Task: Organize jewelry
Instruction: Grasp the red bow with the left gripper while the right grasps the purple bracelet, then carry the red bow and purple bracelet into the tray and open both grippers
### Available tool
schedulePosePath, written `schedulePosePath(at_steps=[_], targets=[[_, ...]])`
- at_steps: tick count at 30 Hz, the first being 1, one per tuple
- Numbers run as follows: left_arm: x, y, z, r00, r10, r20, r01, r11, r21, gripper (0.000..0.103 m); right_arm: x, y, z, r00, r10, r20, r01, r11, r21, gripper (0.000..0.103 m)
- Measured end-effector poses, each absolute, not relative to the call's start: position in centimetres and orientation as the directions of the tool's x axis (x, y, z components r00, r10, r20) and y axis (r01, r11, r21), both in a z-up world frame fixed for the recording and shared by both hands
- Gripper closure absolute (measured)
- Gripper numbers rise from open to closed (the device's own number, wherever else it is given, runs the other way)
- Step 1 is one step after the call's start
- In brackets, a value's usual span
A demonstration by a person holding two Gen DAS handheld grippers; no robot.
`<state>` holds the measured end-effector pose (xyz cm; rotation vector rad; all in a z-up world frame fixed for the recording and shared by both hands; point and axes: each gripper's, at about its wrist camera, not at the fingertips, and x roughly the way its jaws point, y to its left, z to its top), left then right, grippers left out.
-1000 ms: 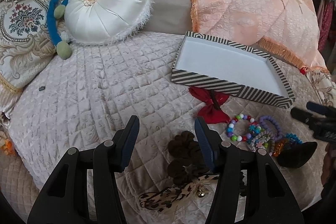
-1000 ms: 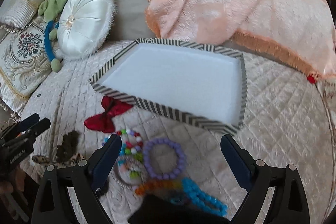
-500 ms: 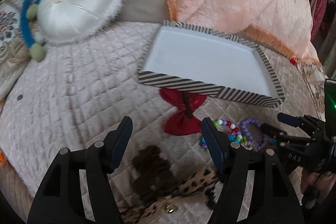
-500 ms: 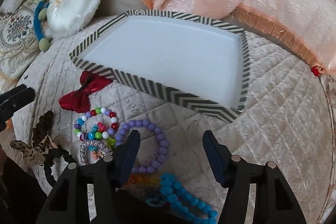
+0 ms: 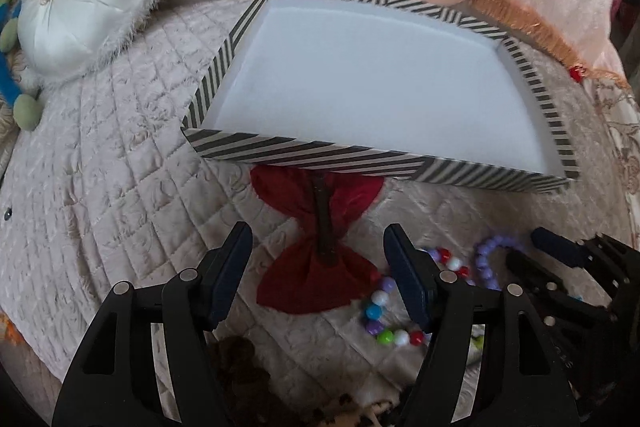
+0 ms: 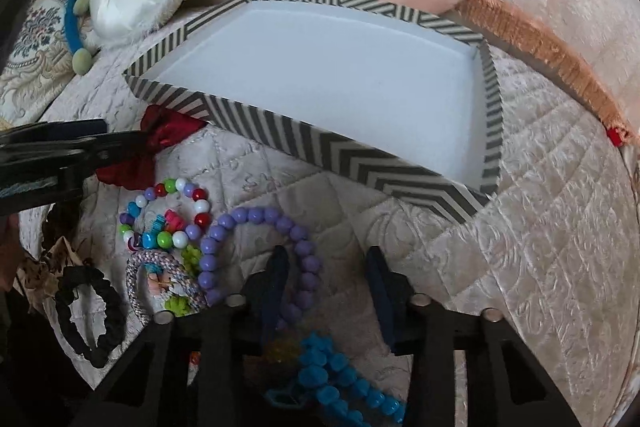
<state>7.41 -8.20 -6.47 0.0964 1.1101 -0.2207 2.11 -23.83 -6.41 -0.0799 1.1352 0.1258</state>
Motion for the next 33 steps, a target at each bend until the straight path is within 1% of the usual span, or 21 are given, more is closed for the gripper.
schedulePosePath(at_steps=[1,2,3,4,5,7,10,15,21,28,33], targets=[[7.7,-8.2,-6.8,0.418,-0.135,-0.898,0.222,0.974,-0.043,0.035,2.1,-23.7,-6.5,0.421,0.058,-0.905,-0.145,0.989,-0.004,0.074],[7.9,-8.0,-7.1,0.409,-0.146,-0.901,0.217,0.974,-0.06,0.042,2.1,-23.6,-6.5,0.426,0.057,-0.903,-0.15,0.989,-0.009,0.079],[8.2,-7.8,-7.5,0.397,-0.157,-0.904,0.212,0.974,-0.076,0.061,2.1,-23.5,-6.5,0.429,0.059,-0.901,-0.152,0.988,-0.007,0.088],[8.4,-7.7,-7.9,0.382,-0.161,-0.91,0.209,0.974,-0.085,0.073,2.1,-23.4,-6.4,0.434,0.061,-0.899,-0.15,0.989,-0.005,0.093],[8.5,-7.6,-8.2,0.374,-0.167,-0.912,0.208,0.974,-0.092,0.082,2.1,-23.4,-6.3,0.44,0.063,-0.896,-0.148,0.989,-0.003,0.094],[8.2,-7.4,-8.2,0.389,-0.187,-0.902,0.215,0.97,-0.108,0.089,1.9,-23.5,-6.0,0.451,0.075,-0.889,-0.147,0.989,0.009,0.094],[7.5,-7.3,-7.3,0.422,-0.197,-0.885,0.227,0.968,-0.107,0.091,1.4,-23.6,-4.9,0.482,0.1,-0.87,-0.142,0.989,0.035,0.094],[6.2,-6.1,-4.6,0.465,-0.235,-0.853,0.234,0.963,-0.137,0.091,0.2,-24.5,-2.6,0.539,0.164,-0.826,-0.124,0.986,0.115,0.094],[4.6,-5.1,-1.5,0.522,-0.244,-0.817,0.25,0.96,-0.127,0.091,-0.7,-24.7,-0.9,0.574,0.216,-0.79,-0.117,0.976,0.183,0.094],[4.3,-5.3,0.6,0.571,-0.227,-0.789,0.257,0.962,-0.09,0.091,-0.4,-24.9,0.8,0.597,0.228,-0.769,-0.124,0.973,0.192,0.094],[5.1,-5.8,1.2,0.597,-0.211,-0.774,0.261,0.963,-0.062,0.091,0.5,-25.1,2.4,0.616,0.215,-0.758,-0.135,0.977,0.167,0.094]])
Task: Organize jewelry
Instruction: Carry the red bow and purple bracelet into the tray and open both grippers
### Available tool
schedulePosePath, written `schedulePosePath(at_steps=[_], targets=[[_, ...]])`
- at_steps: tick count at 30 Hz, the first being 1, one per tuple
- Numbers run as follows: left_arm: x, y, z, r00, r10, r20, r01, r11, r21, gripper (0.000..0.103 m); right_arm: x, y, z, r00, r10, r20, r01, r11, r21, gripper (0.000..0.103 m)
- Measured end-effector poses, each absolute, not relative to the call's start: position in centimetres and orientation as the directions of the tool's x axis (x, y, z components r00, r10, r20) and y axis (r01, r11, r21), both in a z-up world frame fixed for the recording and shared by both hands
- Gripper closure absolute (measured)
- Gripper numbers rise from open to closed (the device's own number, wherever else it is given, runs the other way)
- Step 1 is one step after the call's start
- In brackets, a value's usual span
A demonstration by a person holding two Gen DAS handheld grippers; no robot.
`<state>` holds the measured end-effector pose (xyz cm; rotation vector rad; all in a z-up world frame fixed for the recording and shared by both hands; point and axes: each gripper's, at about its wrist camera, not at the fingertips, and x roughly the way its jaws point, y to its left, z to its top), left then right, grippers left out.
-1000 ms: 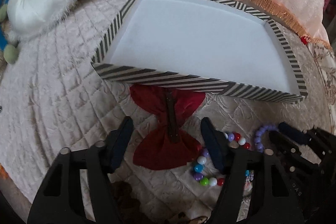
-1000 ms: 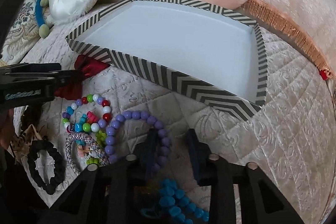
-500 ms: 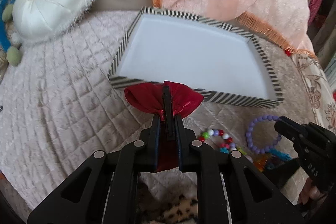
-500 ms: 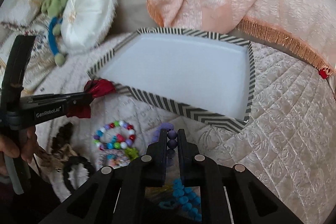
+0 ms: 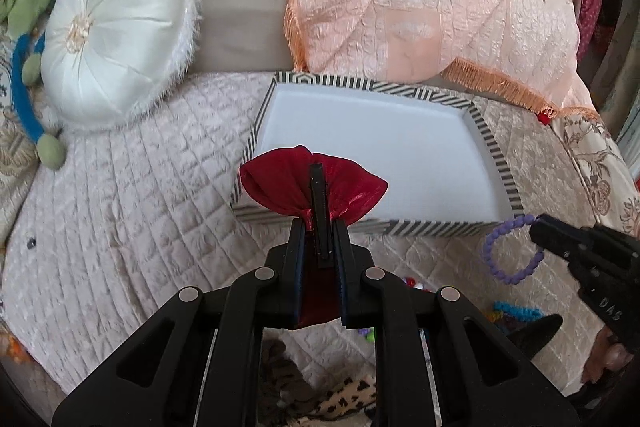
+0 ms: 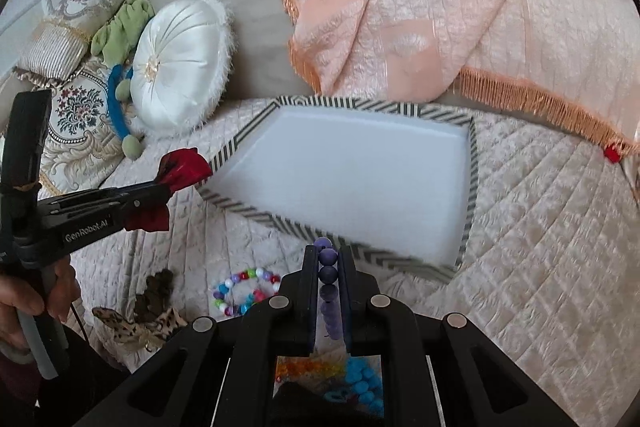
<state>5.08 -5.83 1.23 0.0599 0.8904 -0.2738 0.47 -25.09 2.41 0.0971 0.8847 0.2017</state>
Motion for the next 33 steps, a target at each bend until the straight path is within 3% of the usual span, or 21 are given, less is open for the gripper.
schedulePosePath(at_steps=[8,33], targets=[[7.4,-7.4,1.2,0.619,-0.187,-0.763,0.275,0.961,-0.013,0.091,3.6,-25.2,3.5,0.632,0.207,-0.747,-0.143,0.978,0.15,0.094],[13.9,-8.6,-2.8,0.573,-0.129,-0.809,0.238,0.971,0.014,0.091,9.8,-28.5,-1.2,0.56,0.192,-0.806,-0.074,0.98,0.182,0.094]])
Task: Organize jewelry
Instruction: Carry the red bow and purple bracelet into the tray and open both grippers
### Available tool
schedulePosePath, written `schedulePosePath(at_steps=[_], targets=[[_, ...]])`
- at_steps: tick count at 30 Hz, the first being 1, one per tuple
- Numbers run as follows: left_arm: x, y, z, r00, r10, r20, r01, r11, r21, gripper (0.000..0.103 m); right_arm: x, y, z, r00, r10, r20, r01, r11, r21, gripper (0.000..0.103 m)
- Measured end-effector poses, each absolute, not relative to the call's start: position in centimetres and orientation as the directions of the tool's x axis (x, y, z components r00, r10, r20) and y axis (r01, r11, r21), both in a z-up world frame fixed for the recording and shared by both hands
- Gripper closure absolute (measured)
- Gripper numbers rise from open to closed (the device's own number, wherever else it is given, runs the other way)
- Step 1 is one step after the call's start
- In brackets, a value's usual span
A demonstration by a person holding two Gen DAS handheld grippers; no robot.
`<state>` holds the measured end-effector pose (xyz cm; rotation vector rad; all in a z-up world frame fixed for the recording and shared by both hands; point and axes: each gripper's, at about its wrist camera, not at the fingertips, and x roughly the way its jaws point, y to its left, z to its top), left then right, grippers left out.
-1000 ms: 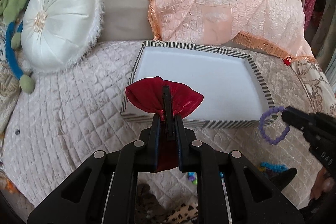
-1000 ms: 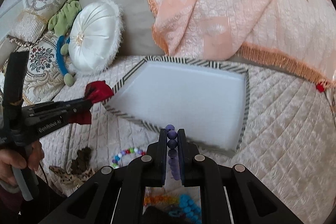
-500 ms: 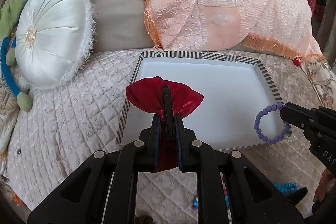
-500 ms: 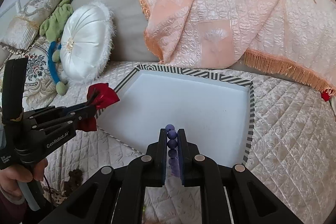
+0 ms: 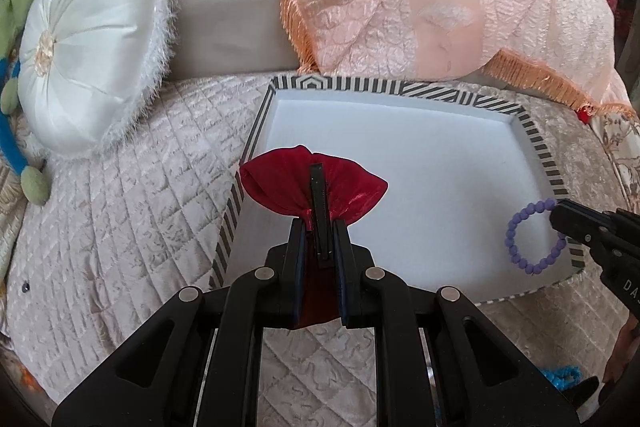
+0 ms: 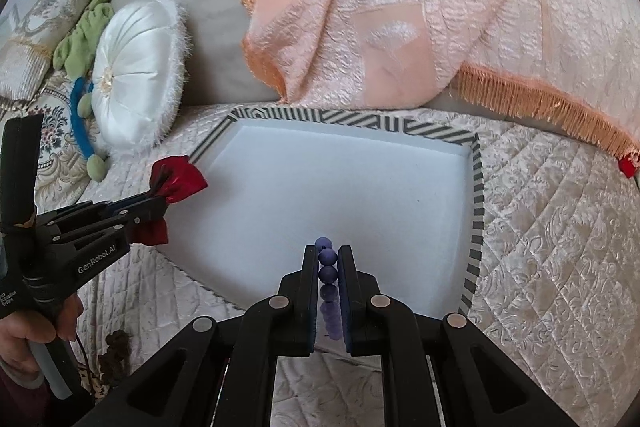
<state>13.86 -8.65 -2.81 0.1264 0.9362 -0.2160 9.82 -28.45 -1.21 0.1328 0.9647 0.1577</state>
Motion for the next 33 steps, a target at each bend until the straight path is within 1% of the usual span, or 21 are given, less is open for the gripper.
schedulePosePath(at_steps=[7,13,22,29,32,33], targets=[[15.4,-8.3,-5.3,0.527,-0.096,-0.844,0.201,0.979,0.015,0.091,10.6,-30.7,-3.4,0.515,0.16,-0.842,-0.008,0.983,0.182,0.094],[15.4,-8.1,-6.5,0.497,-0.072,-0.865,0.204,0.978,0.035,0.091,10.3,-32.5,-5.0,0.47,0.099,-0.877,0.057,0.988,0.143,0.094],[14.1,-8.0,-7.0,0.465,-0.07,-0.883,0.242,0.969,0.051,0.09,8.7,-31.6,-5.5,0.447,0.06,-0.893,0.014,0.997,0.074,0.094],[12.3,-7.5,-7.0,0.451,-0.071,-0.889,0.253,0.966,0.051,0.09,7.4,-31.1,-5.5,0.425,0.06,-0.903,0.011,0.997,0.072,0.094],[11.9,-7.3,-6.9,0.459,-0.065,-0.886,0.246,0.968,0.057,0.09,7.0,-31.3,-5.3,0.426,0.078,-0.901,0.021,0.995,0.096,0.094],[11.8,-7.3,-6.8,0.464,-0.06,-0.884,0.24,0.969,0.061,0.086,6.9,-31.5,-5.3,0.428,0.091,-0.899,0.028,0.993,0.114,0.094]])
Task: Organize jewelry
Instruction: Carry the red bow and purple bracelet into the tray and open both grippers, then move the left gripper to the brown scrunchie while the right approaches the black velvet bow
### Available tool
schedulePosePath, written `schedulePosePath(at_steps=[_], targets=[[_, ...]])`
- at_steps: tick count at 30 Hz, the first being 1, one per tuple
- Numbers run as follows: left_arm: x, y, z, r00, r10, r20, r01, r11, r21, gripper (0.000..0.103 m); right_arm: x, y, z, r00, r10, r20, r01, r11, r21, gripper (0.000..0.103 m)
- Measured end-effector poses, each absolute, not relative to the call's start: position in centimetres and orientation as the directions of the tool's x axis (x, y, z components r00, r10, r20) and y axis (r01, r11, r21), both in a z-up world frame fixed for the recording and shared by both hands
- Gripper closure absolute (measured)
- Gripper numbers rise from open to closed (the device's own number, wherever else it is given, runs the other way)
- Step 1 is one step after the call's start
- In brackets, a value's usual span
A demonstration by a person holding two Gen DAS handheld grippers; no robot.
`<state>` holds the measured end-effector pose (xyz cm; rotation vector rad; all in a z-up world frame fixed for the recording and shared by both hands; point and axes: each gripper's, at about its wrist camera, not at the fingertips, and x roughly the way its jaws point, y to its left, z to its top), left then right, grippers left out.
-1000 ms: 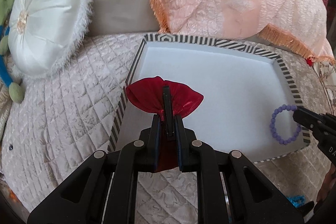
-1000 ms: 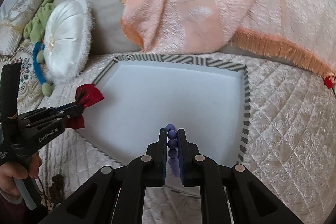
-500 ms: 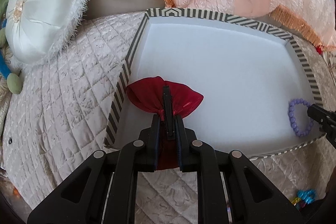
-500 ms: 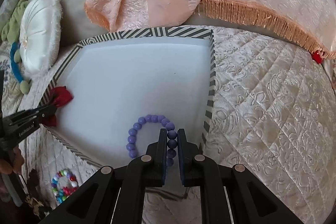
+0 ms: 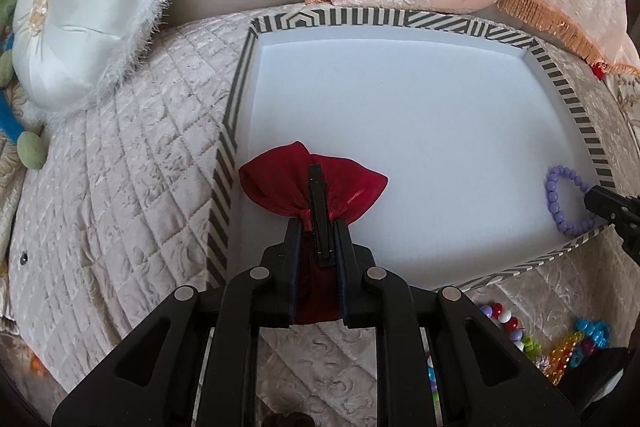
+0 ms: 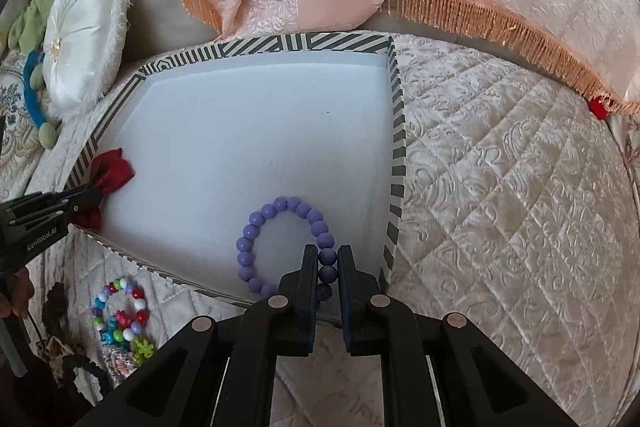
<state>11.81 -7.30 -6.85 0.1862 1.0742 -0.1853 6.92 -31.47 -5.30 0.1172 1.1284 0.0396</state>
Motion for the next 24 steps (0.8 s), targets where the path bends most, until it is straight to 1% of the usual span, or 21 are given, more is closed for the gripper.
schedulePosePath(at_steps=[2,4,5,6,9,13,14,15,16,17,20,23,24], targets=[[11.9,-7.2,-6.7,0.465,-0.057,-0.883,0.231,0.971,0.059,0.079,6.9,-31.7,-5.2,0.437,0.127,-0.891,0.04,0.986,0.16,0.094],[11.8,-7.1,-6.5,0.469,-0.06,-0.881,0.223,0.973,0.052,0.067,6.6,-31.8,-5.0,0.446,0.149,-0.883,0.047,0.981,0.189,0.094],[11.7,-7.0,-6.3,0.473,-0.063,-0.879,0.222,0.974,0.05,0.056,6.6,-31.7,-4.8,0.451,0.153,-0.88,0.044,0.98,0.193,0.094],[11.6,-7.0,-6.1,0.479,-0.067,-0.875,0.22,0.974,0.046,0.05,6.5,-31.6,-4.6,0.459,0.156,-0.875,0.037,0.98,0.195,0.094],[11.1,-6.9,-5.5,0.497,-0.072,-0.865,0.218,0.975,0.044,0.047,6.2,-30.9,-3.7,0.481,0.166,-0.861,0.018,0.98,0.199,0.093],[10.2,-6.6,-4.5,0.514,-0.081,-0.854,0.211,0.977,0.034,0.047,5.6,-30.3,-2.5,0.51,0.164,-0.844,0.011,0.98,0.197,0.091],[9.9,-6.4,-4.2,0.519,-0.087,-0.85,0.209,0.977,0.028,0.047,5.5,-30.2,-2.3,0.515,0.162,-0.842,0.014,0.98,0.197,0.087],[9.6,-6.3,-3.8,0.526,-0.095,-0.845,0.208,0.978,0.02,0.047,5.3,-30.1,-2.0,0.522,0.16,-0.838,0.016,0.98,0.198,0.076],[9.3,-6.2,-3.4,0.532,-0.1,-0.841,0.208,0.978,0.015,0.047,5.1,-30.1,-1.8,0.529,0.159,-0.834,0.019,0.98,0.199,0.067],[9.1,-6.1,-3.0,0.537,-0.104,-0.837,0.208,0.978,0.012,0.047,5.0,-30.1,-1.6,0.535,0.16,-0.83,0.021,0.979,0.202,0.055],[8.3,-5.8,-1.8,0.552,-0.12,-0.825,0.212,0.977,-0.001,0.047,4.3,-29.9,-0.8,0.543,0.157,-0.825,0.019,0.98,0.199,0.054],[7.4,-5.2,-0.5,0.555,-0.154,-0.817,0.213,0.976,-0.039,0.046,3.1,-29.6,0.6,0.564,0.148,-0.812,0.016,0.982,0.19,0.054],[7.1,-4.9,0.0,0.555,-0.17,-0.815,0.215,0.975,-0.058,0.043,2.6,-29.5,1.0,0.569,0.148,-0.809,0.014,0.982,0.189,0.054]])
